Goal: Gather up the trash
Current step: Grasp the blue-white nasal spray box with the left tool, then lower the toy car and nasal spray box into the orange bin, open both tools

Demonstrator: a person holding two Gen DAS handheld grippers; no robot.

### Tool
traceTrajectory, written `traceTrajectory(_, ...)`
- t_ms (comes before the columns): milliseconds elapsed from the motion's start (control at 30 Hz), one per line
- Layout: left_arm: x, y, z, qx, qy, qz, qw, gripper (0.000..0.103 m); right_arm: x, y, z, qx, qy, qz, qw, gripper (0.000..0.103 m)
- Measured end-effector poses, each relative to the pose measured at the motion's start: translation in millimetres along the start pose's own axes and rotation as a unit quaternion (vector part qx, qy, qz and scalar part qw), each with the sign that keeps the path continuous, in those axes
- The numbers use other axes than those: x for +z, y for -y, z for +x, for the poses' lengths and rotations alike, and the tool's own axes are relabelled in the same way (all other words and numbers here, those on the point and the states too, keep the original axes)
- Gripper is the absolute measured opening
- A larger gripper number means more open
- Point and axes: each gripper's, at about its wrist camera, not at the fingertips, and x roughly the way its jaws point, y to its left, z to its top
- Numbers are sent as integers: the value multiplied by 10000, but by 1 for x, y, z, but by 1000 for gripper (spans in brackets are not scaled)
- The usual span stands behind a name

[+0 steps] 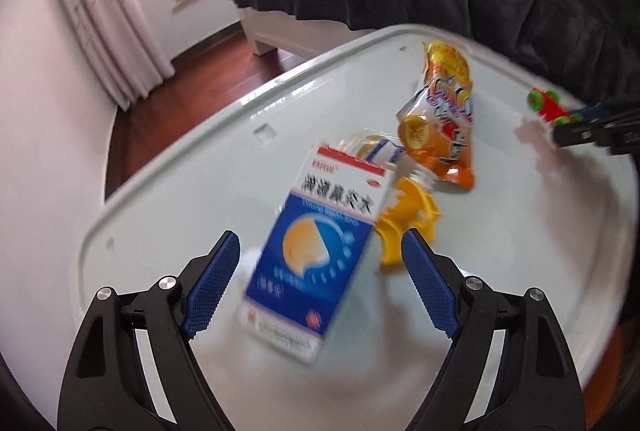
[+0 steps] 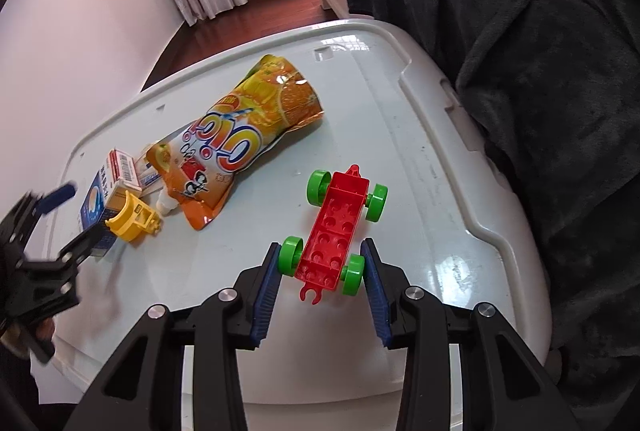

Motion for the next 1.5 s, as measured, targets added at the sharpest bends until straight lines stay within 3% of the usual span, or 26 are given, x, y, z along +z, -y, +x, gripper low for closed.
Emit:
traceTrajectory(67, 1, 0, 16, 93, -43, 120, 9999, 80, -1, -2, -1, 16, 16, -30, 10000, 40)
traceTrajectory(100, 1, 0, 24, 11, -88, 127, 9999, 56, -1, -2, -2, 39, 30, -36, 10000, 40)
traceTrajectory(200, 2, -6, 33, -169, -209, -129, 9996, 55, -1, -2, -6, 33, 93, -30, 9999, 40)
traceTrajectory(300, 6, -19, 24, -173, -260, -843, 9959, 51, 0, 1, -9, 28, 134, 31, 9999, 40)
traceTrajectory(433, 10, -24, -15, -163, -104, -1459, 9891, 51, -2, -1, -17, 103, 136, -2, 9999, 40)
traceTrajectory(700, 11, 12, -124, 326, 189, -1578, 9867, 51, -16, -11, -57, 292, 238, -434, 9983, 40)
traceTrajectory(867, -6, 43, -165, 461, 162, -1865, 9812, 51, -38, -15, -87, 398, 194, -801, 9958, 40)
traceTrajectory(1200, -64, 107, -196, 520, -368, -2433, 9679, 51, -108, -24, -132, 647, -27, -1525, 9862, 40)
traceTrajectory(1367, -97, 122, -192, 332, -673, -2751, 9585, 51, -141, -27, -140, 759, -204, -1674, 9828, 40)
traceTrajectory(1500, -121, 140, -187, 271, -949, -2716, 9573, 51, -162, -31, -140, 756, -321, -1827, 9797, 40)
